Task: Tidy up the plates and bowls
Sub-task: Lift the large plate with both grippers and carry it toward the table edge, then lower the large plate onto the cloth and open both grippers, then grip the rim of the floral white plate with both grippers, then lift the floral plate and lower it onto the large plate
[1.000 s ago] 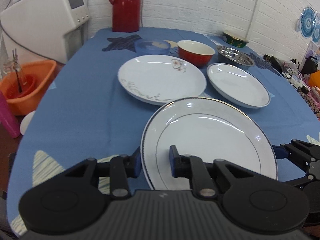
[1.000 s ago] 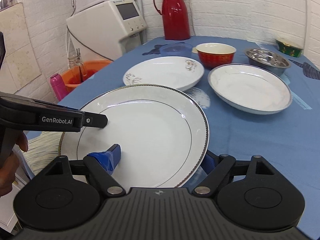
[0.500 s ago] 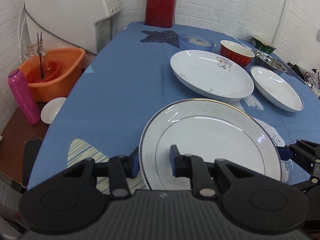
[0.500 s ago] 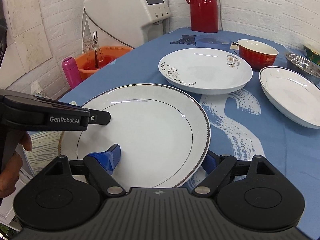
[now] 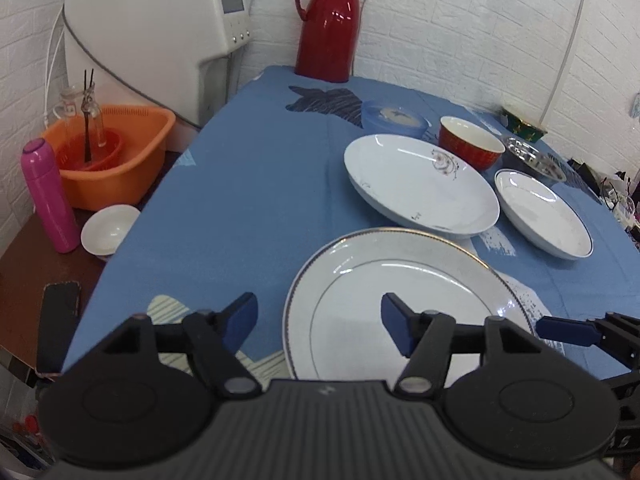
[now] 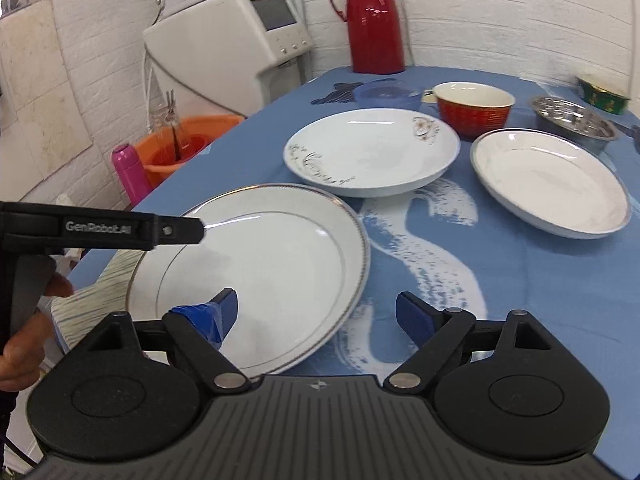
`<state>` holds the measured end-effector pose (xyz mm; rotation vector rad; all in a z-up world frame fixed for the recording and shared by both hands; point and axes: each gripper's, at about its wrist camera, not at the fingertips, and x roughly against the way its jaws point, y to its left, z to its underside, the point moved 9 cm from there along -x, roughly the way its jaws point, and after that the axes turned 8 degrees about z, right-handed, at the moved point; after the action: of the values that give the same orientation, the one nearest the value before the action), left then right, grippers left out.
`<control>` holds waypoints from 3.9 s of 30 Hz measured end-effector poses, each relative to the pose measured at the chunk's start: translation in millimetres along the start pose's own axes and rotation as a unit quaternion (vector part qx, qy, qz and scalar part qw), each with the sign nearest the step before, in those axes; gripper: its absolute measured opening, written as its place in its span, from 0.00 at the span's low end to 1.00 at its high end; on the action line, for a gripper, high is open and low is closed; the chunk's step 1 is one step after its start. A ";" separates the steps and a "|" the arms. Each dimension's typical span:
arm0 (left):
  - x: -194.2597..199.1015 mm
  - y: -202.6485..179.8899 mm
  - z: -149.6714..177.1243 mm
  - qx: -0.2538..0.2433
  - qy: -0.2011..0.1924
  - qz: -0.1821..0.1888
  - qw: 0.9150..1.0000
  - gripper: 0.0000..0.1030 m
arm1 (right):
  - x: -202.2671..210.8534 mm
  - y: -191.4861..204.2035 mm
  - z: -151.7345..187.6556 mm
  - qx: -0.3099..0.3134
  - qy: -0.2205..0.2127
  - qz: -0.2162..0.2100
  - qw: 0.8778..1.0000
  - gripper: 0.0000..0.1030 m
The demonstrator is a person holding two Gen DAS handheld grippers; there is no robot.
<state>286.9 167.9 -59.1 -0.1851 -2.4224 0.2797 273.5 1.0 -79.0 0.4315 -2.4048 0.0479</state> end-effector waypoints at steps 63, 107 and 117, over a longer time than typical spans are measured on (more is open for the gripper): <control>-166.8 9.3 -108.3 0.005 0.081 0.038 0.996 0.72 | -148.1 -49.0 -106.7 -0.059 0.045 0.012 0.997 0.77; -2.3 -17.3 -12.6 -0.045 0.011 -0.006 0.999 0.23 | -8.1 13.3 -25.4 -0.035 -0.038 -0.012 0.999 0.65; 8.1 -11.3 10.2 -0.045 -0.006 -0.002 0.999 0.25 | -5.1 24.5 -10.2 -0.005 -0.047 -0.004 0.999 0.66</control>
<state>273.4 157.1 -58.9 -0.2193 -2.4481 0.1698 275.7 27.1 -72.6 0.4478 -2.4952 0.0134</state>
